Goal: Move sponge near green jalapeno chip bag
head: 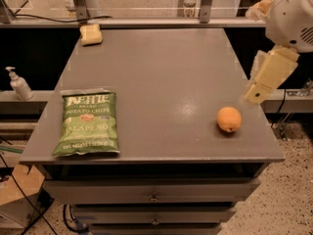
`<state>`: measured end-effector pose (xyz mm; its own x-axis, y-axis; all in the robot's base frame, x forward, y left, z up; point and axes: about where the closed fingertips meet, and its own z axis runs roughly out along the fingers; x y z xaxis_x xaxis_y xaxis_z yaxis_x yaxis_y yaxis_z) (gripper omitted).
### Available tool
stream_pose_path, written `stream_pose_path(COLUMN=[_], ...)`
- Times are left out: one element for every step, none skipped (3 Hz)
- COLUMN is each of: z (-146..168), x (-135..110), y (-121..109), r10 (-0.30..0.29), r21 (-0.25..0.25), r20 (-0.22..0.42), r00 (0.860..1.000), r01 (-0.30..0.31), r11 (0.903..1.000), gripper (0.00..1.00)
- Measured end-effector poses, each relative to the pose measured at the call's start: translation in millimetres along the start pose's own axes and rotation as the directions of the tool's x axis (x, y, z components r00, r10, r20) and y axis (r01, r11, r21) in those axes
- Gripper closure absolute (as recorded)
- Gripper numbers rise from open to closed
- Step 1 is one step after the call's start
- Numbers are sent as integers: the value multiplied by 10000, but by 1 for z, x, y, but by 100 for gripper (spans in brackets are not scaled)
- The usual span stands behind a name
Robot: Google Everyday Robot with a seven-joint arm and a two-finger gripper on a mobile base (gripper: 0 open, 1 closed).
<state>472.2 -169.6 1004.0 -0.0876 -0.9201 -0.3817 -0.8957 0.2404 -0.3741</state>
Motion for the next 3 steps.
stream_pose_path(z=[0, 6, 28], x=[0, -17, -47], y=[0, -10, -31], r10=[-1, 25, -94], r21=[1, 190, 174], r20=[0, 323, 1079], r00=[10000, 9995, 9941], r01=[1, -31, 76], r11=[10000, 9998, 9998], gripper=[0, 0, 0])
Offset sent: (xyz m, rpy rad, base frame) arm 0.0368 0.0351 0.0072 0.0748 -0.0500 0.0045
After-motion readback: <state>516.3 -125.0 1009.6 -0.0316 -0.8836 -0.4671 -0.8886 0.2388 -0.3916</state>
